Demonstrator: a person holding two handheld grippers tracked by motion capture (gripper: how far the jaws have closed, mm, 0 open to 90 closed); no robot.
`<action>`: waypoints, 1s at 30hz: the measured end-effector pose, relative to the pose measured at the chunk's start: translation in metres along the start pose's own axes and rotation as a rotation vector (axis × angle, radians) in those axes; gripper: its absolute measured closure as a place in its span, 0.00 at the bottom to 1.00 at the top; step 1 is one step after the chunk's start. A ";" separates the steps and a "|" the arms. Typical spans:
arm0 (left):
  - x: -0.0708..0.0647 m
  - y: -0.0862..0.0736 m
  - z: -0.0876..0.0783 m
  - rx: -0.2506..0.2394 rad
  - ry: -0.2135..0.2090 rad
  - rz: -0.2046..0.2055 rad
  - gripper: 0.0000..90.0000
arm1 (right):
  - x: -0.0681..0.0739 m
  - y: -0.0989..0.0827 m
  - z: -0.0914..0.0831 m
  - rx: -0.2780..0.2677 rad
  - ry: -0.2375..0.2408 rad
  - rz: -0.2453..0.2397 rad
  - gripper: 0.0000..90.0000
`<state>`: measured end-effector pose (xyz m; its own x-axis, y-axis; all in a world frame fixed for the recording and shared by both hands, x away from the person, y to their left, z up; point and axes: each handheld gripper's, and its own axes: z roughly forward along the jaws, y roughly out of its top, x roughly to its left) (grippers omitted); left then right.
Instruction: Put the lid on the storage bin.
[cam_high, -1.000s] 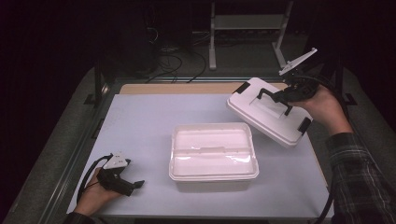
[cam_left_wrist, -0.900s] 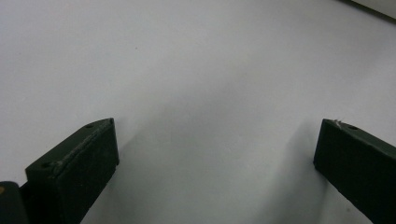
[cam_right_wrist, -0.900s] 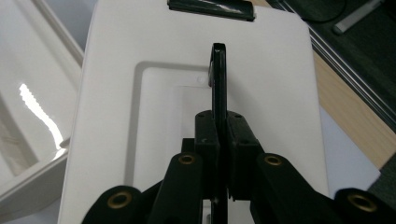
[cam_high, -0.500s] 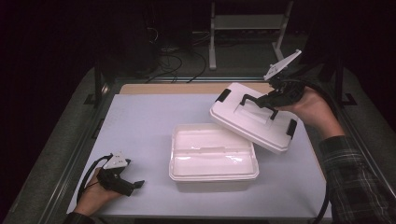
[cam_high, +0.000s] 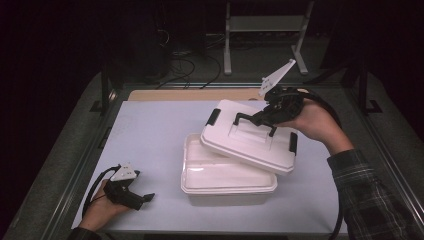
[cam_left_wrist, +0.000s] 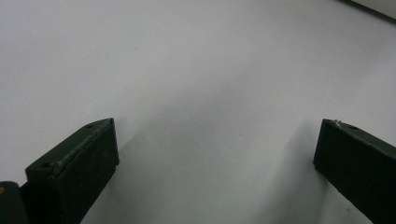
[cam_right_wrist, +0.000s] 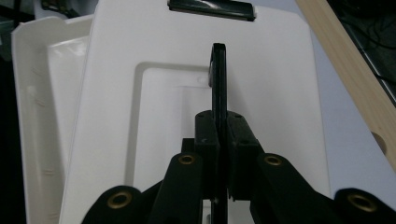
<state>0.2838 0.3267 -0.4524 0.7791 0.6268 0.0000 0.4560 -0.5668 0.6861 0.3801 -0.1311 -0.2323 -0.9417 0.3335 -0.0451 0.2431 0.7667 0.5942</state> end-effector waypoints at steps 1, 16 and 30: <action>0.000 0.000 0.000 0.000 0.000 0.000 0.00 | 0.003 0.003 0.002 0.001 0.013 -0.010 0.94; 0.000 0.000 0.000 -0.001 0.000 -0.001 0.00 | 0.039 0.036 0.036 0.029 0.170 -0.184 0.94; 0.000 0.000 0.000 -0.001 -0.001 -0.002 0.00 | 0.046 0.034 0.049 0.083 0.231 -0.231 0.94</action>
<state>0.2837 0.3265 -0.4524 0.7785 0.6276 -0.0020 0.4572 -0.5650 0.6869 0.3560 -0.0627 -0.2539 -0.9996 0.0198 0.0177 0.0261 0.8530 0.5213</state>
